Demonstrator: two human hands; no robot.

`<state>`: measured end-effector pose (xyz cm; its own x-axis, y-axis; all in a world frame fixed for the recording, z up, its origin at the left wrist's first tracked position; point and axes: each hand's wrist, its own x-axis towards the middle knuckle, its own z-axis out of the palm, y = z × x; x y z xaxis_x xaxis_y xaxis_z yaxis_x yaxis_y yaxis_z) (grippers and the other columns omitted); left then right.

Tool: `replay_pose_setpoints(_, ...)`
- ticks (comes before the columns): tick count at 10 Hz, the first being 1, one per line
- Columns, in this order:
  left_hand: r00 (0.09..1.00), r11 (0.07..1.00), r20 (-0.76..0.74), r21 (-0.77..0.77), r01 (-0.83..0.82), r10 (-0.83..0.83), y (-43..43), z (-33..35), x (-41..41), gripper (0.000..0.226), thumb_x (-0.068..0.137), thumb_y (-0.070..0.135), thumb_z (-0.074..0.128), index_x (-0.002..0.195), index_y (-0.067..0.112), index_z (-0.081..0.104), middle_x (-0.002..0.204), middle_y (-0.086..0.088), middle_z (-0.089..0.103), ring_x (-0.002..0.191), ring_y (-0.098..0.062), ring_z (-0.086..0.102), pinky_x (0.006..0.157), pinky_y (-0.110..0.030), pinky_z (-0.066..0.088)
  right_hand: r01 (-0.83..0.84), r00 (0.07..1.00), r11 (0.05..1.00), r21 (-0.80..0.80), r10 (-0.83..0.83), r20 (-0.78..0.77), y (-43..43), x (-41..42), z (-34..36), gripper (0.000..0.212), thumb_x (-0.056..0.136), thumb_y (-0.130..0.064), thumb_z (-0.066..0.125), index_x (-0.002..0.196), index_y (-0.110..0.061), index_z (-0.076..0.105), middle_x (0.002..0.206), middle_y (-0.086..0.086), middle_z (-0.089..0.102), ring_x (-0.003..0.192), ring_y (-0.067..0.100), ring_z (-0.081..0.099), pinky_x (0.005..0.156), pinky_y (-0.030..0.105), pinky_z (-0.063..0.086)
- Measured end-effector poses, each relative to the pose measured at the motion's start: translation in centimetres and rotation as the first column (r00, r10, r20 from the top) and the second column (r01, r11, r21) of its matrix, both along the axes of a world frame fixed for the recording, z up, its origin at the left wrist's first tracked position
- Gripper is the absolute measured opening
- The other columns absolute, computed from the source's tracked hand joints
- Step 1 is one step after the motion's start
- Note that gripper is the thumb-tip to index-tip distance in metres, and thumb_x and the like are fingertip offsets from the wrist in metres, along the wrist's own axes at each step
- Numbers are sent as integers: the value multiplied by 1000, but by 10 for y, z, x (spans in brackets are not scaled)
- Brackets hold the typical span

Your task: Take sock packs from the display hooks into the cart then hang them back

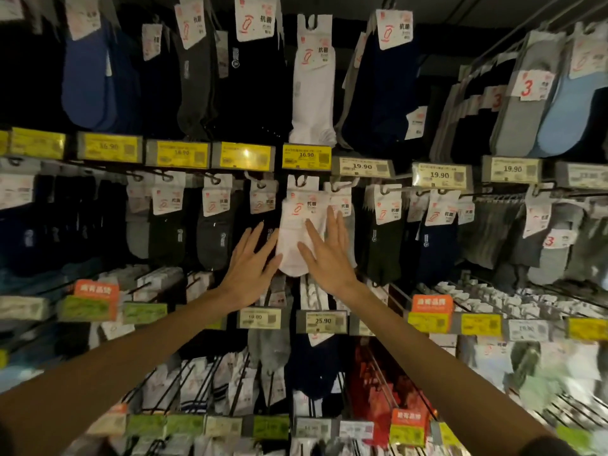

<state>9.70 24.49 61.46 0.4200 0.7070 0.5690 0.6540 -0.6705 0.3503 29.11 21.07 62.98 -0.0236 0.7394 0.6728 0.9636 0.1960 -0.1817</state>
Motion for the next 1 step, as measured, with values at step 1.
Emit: replay_pose_setpoints(1,971,994,233,-92,67,-44,-28,-11,-22,48,103,35,42,146,13,45,159,-7,27,149,-25,15,121,-46,23,-85,991,995,47,89,-98,-36,-14,-24,46,102,-39,36,138,-14,50,160,19,5,149,32,-8,119,37,-5)
